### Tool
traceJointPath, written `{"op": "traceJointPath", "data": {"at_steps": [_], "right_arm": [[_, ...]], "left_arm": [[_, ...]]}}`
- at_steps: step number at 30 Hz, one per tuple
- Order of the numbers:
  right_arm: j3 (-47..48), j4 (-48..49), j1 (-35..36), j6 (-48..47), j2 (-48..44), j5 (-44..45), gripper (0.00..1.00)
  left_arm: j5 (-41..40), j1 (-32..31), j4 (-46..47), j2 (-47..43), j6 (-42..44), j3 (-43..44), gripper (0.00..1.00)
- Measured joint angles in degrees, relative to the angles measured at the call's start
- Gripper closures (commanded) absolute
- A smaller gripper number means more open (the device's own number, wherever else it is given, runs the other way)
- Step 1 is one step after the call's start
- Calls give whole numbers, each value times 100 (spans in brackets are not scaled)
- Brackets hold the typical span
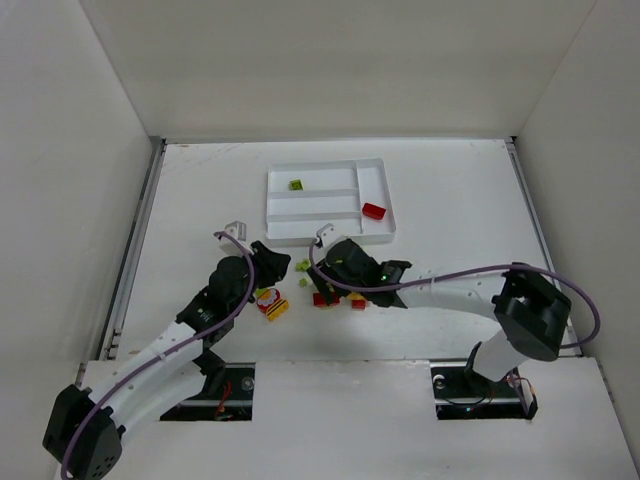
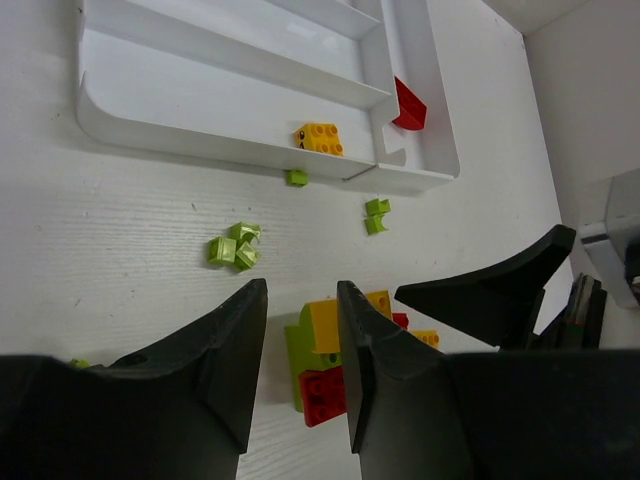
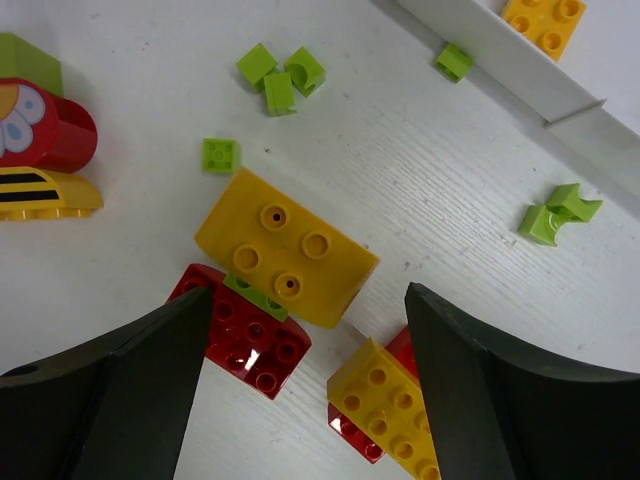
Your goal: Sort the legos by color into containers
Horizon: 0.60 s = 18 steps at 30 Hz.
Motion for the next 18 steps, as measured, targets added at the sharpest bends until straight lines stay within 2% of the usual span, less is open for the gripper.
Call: {"op": "traceJointPath", "data": {"at_steps": [2, 6, 9, 12, 18], "right_arm": [[-155, 11, 0, 109, -286, 57, 16], [-796, 44, -70, 490, -1434, 162, 24], [-1189, 83, -264, 876, -2002, 302, 20], [-1443, 31, -391, 1196, -1985, 487, 9], [-1576, -94, -363, 1408, -1357, 542, 5]], "left_arm": [[0, -7, -61, -52, -4, 0, 68], [-2, -7, -146, -81, -2, 2, 67], [-2, -7, -160, -55, 0, 7, 67], [-2, -31, -157, -17, 0, 7, 67], [-2, -39, -160, -22, -2, 7, 67]]}}
